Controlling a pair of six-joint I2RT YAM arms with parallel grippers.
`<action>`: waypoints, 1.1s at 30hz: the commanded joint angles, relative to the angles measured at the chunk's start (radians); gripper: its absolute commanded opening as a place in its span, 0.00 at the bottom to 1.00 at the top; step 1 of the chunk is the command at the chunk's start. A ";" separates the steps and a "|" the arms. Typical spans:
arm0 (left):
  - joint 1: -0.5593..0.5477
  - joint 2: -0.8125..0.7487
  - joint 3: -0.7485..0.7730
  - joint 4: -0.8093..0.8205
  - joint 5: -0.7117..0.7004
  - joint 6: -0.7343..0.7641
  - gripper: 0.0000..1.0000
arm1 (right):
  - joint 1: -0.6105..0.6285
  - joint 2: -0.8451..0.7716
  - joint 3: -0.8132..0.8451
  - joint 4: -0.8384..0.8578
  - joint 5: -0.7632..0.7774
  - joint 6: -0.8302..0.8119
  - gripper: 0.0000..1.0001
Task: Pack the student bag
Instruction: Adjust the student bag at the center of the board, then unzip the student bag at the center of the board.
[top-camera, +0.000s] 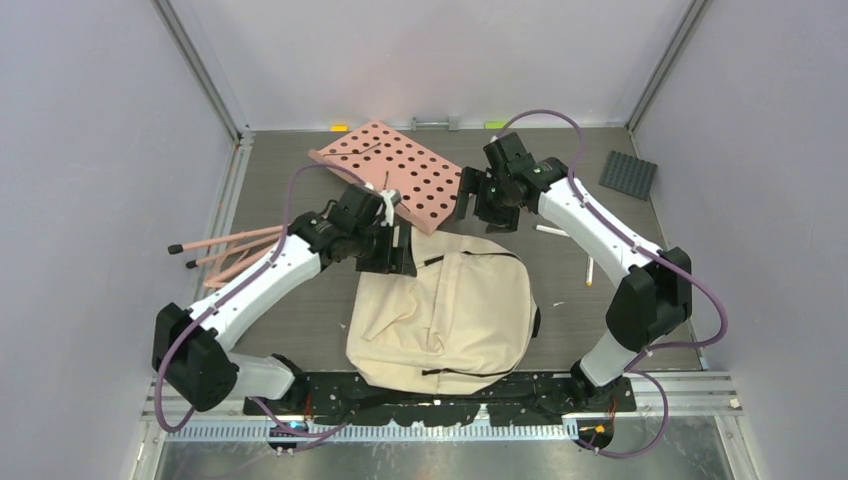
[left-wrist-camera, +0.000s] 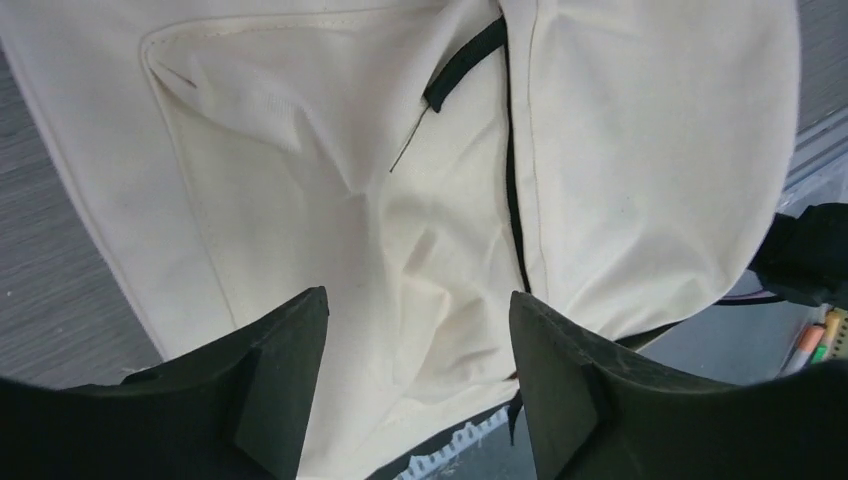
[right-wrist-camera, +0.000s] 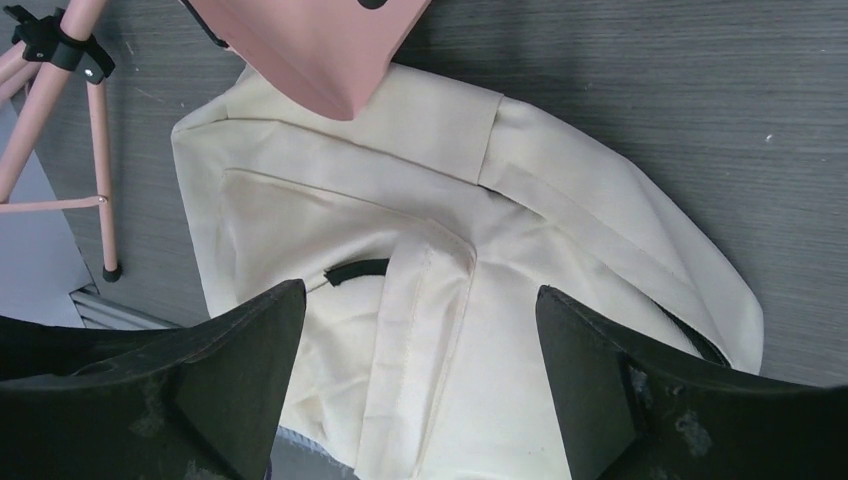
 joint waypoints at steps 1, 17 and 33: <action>0.007 -0.023 0.121 -0.062 -0.039 0.061 0.72 | -0.007 -0.003 0.095 -0.100 -0.021 -0.062 0.91; 0.007 0.380 0.308 0.128 0.179 0.246 0.40 | -0.022 0.017 0.209 -0.203 0.116 -0.127 0.90; -0.007 0.392 0.243 0.143 0.202 0.272 0.32 | -0.025 0.035 0.194 -0.228 0.112 -0.107 0.90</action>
